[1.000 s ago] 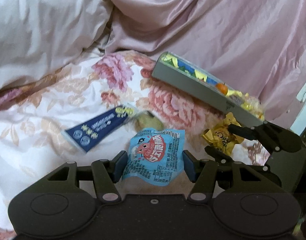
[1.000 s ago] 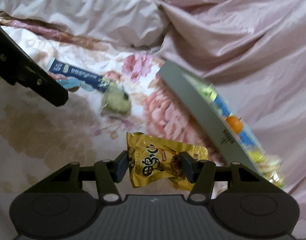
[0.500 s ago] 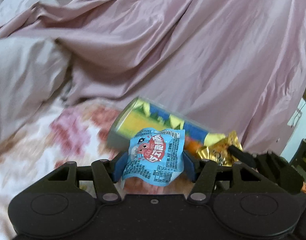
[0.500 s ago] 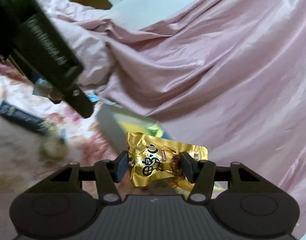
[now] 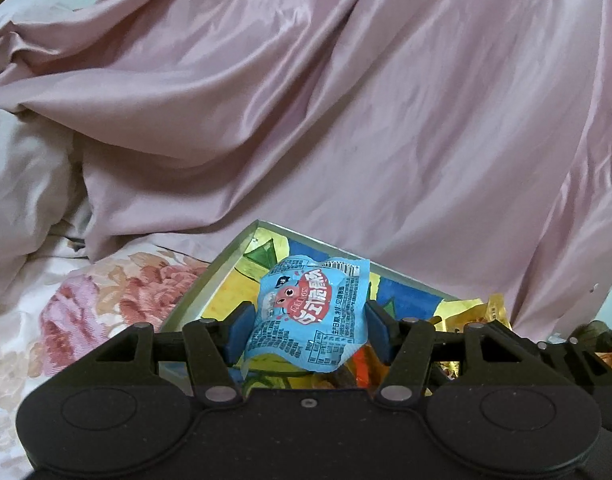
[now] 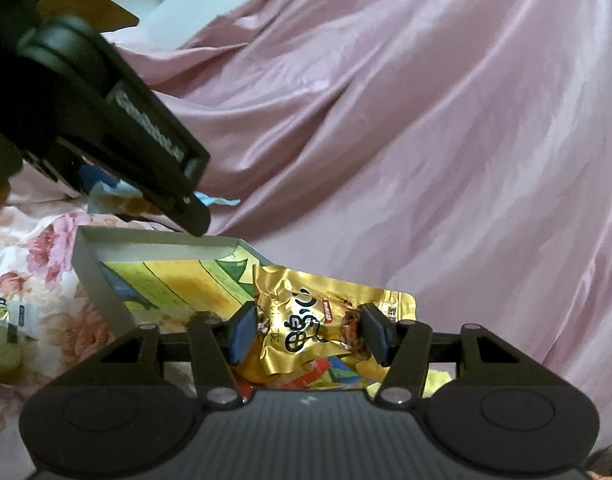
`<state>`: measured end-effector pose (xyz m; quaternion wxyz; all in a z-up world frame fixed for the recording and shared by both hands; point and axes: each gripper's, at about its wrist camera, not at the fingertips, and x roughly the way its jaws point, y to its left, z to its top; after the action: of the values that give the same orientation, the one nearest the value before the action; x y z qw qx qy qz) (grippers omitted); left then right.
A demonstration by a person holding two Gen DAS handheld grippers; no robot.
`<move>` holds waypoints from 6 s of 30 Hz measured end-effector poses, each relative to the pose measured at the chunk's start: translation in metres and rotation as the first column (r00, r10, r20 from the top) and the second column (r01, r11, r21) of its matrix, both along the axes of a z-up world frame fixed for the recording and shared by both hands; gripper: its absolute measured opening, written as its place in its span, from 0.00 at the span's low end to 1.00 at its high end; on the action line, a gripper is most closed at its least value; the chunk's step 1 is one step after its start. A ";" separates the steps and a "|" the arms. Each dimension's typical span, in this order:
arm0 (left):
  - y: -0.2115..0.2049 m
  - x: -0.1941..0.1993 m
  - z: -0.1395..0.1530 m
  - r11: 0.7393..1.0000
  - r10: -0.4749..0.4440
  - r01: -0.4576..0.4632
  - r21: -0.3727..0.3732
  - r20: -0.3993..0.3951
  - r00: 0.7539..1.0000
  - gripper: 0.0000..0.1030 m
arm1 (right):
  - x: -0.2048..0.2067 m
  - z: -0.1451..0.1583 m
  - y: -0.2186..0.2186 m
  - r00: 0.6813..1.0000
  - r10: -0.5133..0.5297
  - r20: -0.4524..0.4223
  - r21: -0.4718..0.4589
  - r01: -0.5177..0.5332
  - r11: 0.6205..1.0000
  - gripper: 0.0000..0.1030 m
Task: Organize snacks
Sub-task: 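Lift and carry the blue pouch to the tray with left tool while right tool carries the gold pouch, then open left tool to drop the blue pouch in the tray while right tool drops the gold pouch, then move both tools back over the remaining snacks on the bedspread, then lower left tool onto the navy stick pack while right tool lowers onto the green cookie pack, then close left tool on the navy stick pack while right tool closes on the cookie pack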
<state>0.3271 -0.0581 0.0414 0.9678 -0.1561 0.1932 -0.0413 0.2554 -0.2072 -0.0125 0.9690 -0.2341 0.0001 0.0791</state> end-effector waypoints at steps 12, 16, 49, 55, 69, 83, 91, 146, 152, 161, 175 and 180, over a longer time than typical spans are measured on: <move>-0.008 0.018 -0.015 0.999 0.044 -0.045 -0.008 -0.072 0.996 0.60 | 0.022 0.003 -0.013 0.997 0.016 -0.081 0.090 -0.009 0.996 0.60; -0.009 0.022 -0.014 0.999 0.046 -0.047 -0.010 -0.103 0.994 0.62 | 0.024 0.004 -0.016 0.995 0.025 -0.094 0.105 -0.015 0.994 0.63; 0.032 -0.117 0.031 0.978 0.173 -0.182 0.104 0.096 0.980 0.99 | -0.063 0.036 -0.032 0.997 0.070 0.011 0.317 -0.070 0.946 1.00; 0.048 -0.159 0.019 0.970 0.190 -0.202 0.138 0.091 0.977 0.99 | -0.097 0.033 -0.026 0.995 0.100 0.006 0.328 -0.096 0.940 1.00; 0.074 -0.235 -0.018 0.962 0.201 -0.204 0.180 0.030 0.979 0.99 | -0.172 0.013 -0.004 0.981 0.171 -0.097 0.380 -0.122 0.917 1.00; 0.096 -0.258 -0.054 0.956 0.211 -0.190 0.223 -0.073 0.975 0.99 | -0.199 -0.019 0.020 0.934 0.192 -0.301 0.381 -0.067 0.922 1.00; 0.105 -0.245 -0.066 0.956 0.208 -0.176 0.235 -0.116 0.971 0.99 | -0.184 -0.030 0.024 0.908 0.182 -0.376 0.378 -0.029 0.925 1.00; 0.135 -0.132 -0.111 0.931 -0.014 0.104 0.349 -0.251 0.968 0.99 | -0.027 -0.068 0.093 0.807 0.334 -0.486 0.201 -0.268 0.942 0.99; 0.133 -0.133 -0.113 0.928 -0.042 0.130 0.350 -0.249 0.968 0.99 | -0.020 -0.069 0.097 0.806 0.346 -0.481 0.200 -0.284 0.938 0.99; 0.135 -0.135 -0.114 0.939 -0.090 0.165 0.301 -0.248 0.964 0.84 | -0.015 -0.071 0.101 0.805 0.365 -0.467 0.203 -0.304 0.931 0.88; 0.137 -0.136 -0.114 0.941 -0.100 0.173 0.291 -0.248 0.963 0.56 | -0.015 -0.072 0.102 0.782 0.406 -0.473 0.241 -0.329 0.913 0.67; 0.135 -0.136 -0.114 0.941 -0.109 0.181 0.287 -0.249 0.962 0.47 | -0.017 -0.072 0.103 0.777 0.417 -0.472 0.247 -0.338 0.908 0.57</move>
<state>0.1907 0.0770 -0.0724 0.9457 0.0073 0.3186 -0.0641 0.2384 -0.1044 -0.0842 0.9118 -0.1270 0.2059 0.3317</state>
